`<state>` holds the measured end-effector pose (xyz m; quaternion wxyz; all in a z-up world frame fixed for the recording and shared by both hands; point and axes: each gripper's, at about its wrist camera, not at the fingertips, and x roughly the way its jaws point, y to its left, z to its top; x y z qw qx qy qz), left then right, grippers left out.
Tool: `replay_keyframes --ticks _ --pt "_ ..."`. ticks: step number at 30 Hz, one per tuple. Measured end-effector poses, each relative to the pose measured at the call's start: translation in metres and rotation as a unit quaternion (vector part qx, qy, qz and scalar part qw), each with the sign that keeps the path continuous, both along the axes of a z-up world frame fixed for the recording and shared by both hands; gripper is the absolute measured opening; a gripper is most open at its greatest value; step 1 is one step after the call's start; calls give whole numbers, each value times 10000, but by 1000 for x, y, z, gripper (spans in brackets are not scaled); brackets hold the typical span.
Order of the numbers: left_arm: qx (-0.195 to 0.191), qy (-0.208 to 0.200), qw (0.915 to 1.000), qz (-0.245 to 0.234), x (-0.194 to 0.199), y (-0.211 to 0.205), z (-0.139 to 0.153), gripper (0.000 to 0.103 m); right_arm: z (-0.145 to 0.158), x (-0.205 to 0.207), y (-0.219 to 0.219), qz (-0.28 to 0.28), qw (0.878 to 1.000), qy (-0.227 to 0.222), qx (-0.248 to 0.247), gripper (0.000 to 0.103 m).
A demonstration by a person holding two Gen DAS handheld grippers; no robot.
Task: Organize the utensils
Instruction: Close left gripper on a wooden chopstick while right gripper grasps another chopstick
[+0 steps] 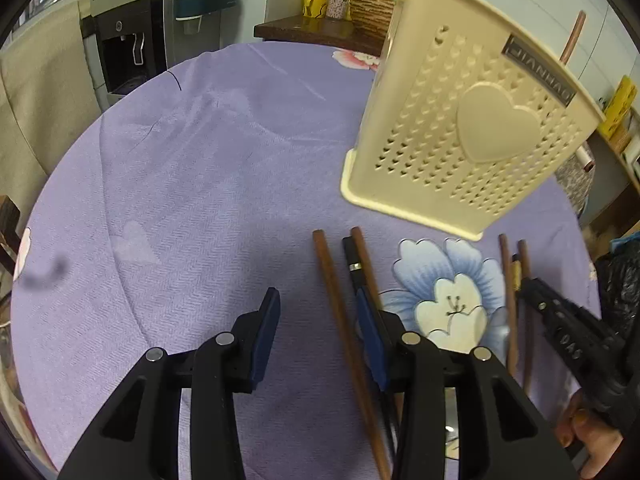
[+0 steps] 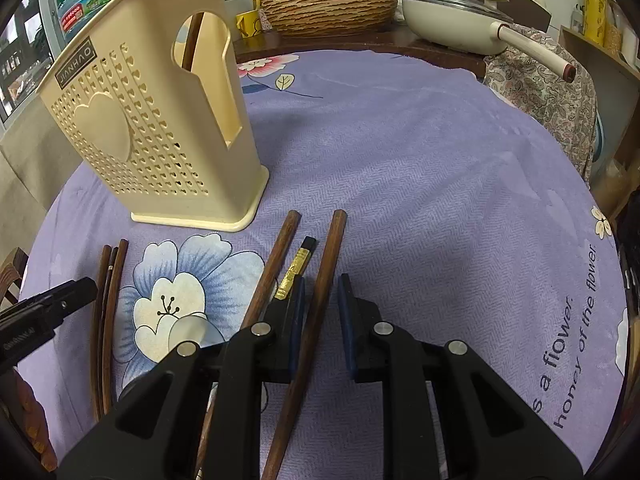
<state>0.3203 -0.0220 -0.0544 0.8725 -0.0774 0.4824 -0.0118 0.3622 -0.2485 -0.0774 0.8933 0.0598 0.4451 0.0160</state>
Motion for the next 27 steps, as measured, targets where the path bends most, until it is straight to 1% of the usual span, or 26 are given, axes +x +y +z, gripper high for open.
replay_keyframes --ticks 1,5,8,11,13,15,18,20,21,22,23,24,27 --pt "-25 -10 10000 18 0 1 -1 39 0 0 0 -4 10000 2 15 18" --pt "159 6 9999 -29 -2 -2 -1 39 0 0 0 1 10000 1 16 18" --pt "155 35 9999 -24 0 -5 -1 39 0 1 1 -6 10000 7 -18 18" --pt "376 18 9993 -86 1 -11 -1 38 0 3 2 -20 10000 23 -41 18" --pt "523 7 9986 -78 3 -13 -1 31 0 4 3 -31 10000 24 -86 18" --pt "567 9 9984 -81 2 -10 -1 22 0 6 4 -55 9999 25 -108 18" --pt "572 -2 9983 -86 1 -7 -1 19 1 10 5 -116 9998 27 -131 18" --pt "590 -1 9982 -71 2 -9 -1 18 0 11 10 -127 9996 9 -241 18" --pt "568 1 9984 -69 1 -10 -1 15 0 11 11 -134 9995 -1 -291 18" --pt "561 1 9984 -63 1 -12 -1 13 0 10 12 -142 9994 -7 -310 16" --pt "562 -4 9984 -63 1 -13 -1 10 -1 11 12 -159 9993 -13 -336 12" --pt "554 -16 9984 -67 2 -14 -1 10 -1 11 11 -167 9993 -17 -346 11" --pt "521 -33 9986 -81 1 -15 -1 8 -1 10 5 -169 9997 -5 -175 11"
